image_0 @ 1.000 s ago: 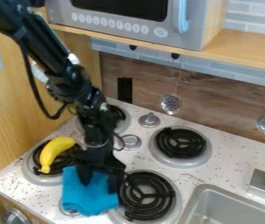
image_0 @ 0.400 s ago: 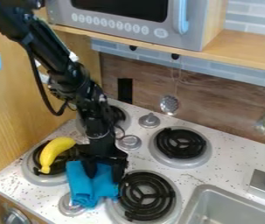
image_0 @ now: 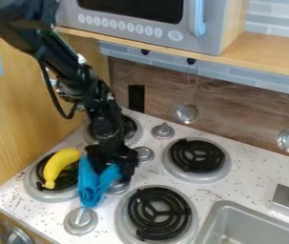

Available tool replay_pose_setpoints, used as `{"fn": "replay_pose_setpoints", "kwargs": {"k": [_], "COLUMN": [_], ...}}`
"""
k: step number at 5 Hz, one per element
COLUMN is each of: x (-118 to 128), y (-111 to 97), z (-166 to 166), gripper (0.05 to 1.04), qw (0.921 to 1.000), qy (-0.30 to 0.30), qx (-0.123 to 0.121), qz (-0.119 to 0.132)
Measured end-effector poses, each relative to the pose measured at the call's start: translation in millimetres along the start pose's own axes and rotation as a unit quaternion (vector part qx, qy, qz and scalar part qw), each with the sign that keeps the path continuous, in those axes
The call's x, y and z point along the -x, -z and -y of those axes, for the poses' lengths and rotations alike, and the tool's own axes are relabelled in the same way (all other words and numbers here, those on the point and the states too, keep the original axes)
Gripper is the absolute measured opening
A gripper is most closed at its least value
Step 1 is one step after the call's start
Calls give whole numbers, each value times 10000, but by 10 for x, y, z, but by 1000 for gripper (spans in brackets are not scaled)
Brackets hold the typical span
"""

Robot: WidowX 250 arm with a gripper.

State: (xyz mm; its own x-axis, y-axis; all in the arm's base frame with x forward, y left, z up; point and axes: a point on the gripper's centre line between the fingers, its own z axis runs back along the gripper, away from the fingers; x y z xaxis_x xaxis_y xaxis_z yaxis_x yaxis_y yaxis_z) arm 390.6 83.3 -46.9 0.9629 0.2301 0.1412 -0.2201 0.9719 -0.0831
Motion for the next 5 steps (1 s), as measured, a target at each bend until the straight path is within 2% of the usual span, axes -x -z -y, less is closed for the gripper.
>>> {"fn": "replay_pose_setpoints", "kwargs": {"k": [2,3,4,5], "x": [-408,-441,-305,-66], "y": [57,41,50,-44], "z": [214,323,329,371], "gripper": [1001,1001,1001,1001], "qw": [9997,9994,9992,9986], "qy": [158,267,314,438], "qx": [97,129,153,234], "qz": [173,178,190,194]}}
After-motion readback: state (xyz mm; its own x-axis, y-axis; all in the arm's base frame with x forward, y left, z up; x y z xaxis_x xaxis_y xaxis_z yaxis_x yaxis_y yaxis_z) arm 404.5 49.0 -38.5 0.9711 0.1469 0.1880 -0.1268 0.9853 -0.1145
